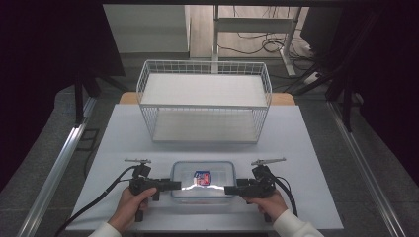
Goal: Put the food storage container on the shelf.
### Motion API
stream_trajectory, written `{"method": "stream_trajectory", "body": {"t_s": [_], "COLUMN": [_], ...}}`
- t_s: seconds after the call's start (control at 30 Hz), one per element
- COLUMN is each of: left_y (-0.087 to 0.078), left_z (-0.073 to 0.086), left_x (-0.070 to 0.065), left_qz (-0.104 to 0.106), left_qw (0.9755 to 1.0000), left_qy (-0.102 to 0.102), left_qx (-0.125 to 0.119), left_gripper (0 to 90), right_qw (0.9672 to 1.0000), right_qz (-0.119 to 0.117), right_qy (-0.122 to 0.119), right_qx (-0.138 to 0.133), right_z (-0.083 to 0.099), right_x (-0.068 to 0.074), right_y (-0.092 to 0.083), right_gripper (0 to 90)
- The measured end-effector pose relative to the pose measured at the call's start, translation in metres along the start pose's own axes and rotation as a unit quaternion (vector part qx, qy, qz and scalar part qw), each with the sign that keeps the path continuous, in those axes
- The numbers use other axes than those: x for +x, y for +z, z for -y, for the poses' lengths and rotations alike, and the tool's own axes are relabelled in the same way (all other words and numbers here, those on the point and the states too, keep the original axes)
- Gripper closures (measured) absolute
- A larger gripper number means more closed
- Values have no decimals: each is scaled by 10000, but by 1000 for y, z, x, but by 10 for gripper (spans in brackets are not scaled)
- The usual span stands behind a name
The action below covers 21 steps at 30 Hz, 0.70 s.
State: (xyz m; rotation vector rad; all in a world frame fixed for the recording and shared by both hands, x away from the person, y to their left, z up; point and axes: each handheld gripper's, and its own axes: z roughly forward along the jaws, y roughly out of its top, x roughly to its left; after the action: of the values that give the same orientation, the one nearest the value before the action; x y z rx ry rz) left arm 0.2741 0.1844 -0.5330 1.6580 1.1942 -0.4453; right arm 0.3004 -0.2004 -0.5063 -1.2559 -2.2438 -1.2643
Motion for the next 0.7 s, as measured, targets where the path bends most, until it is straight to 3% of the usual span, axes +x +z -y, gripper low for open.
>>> {"method": "stream_trajectory", "body": {"t_s": [0.2,0.57,0.7], "left_y": [0,-2,-4], "left_z": [0,1,1], "left_x": [0,-2,-5], "left_qz": [15,-65,-68], "left_qw": [10000,10000,10000], "left_qy": [-12,28,27], "left_qx": [1,-27,-50], "left_gripper": [288,346,377], "right_qw": [9995,9984,9988], "right_qz": [-198,-299,-262], "right_qy": [227,484,397], "right_qx": [27,-56,-89], "right_z": [-3,-4,-3], "right_x": [-6,-10,-7], "right_y": [5,-3,-6], "right_gripper": [217,362,384]}}
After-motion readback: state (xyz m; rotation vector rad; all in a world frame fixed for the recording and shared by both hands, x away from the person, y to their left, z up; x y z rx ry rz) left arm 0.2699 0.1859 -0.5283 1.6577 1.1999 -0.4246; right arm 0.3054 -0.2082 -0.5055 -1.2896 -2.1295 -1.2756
